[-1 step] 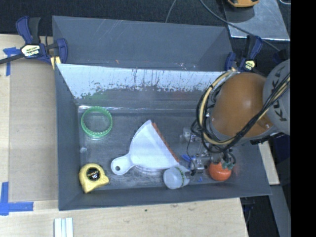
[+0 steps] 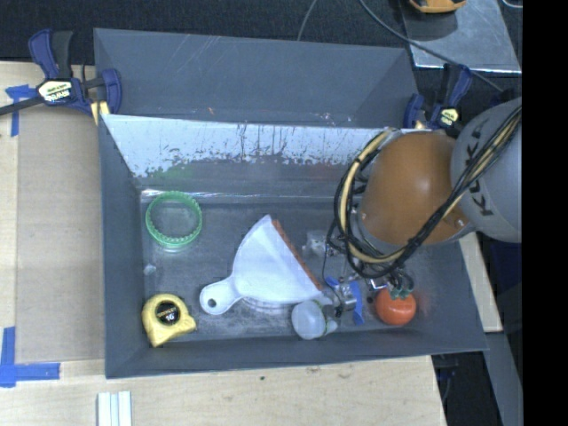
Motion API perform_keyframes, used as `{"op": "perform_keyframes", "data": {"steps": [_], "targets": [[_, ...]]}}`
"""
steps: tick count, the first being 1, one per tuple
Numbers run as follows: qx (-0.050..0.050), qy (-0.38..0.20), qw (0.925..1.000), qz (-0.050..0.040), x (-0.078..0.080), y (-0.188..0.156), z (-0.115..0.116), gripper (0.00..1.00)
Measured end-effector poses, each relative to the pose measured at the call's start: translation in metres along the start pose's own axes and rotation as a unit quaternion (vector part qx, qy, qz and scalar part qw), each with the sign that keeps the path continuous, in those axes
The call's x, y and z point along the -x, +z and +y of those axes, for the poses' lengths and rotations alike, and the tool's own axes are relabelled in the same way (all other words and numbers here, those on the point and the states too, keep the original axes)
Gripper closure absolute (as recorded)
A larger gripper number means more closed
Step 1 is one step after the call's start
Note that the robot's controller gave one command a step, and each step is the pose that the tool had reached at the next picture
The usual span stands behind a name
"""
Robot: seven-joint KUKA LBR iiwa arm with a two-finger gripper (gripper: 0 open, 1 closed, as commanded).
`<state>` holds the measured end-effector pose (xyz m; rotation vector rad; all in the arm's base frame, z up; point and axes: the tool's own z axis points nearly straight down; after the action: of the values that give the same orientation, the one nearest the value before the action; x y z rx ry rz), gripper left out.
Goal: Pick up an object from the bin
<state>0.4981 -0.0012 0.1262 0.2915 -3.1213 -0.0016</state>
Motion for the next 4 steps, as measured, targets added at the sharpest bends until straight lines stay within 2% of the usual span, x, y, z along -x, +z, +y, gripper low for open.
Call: {"op": "perform_keyframes", "data": {"steps": [1, 2, 3, 4], "targets": [[0.001, -0.019, 0.9998, 0.0000, -0.019, 0.036, -0.018, 0.00], [0.001, -0.016, 0.9999, 0.0027, 0.016, 0.050, -0.017, 0.00], [0.000, -0.146, 0.9892, 0.0005, 0.061, 0.050, -0.032, 0.00], [-0.002, -0.099, 0.9951, -0.0041, 0.119, 0.048, -0.007, 0.00]]}}
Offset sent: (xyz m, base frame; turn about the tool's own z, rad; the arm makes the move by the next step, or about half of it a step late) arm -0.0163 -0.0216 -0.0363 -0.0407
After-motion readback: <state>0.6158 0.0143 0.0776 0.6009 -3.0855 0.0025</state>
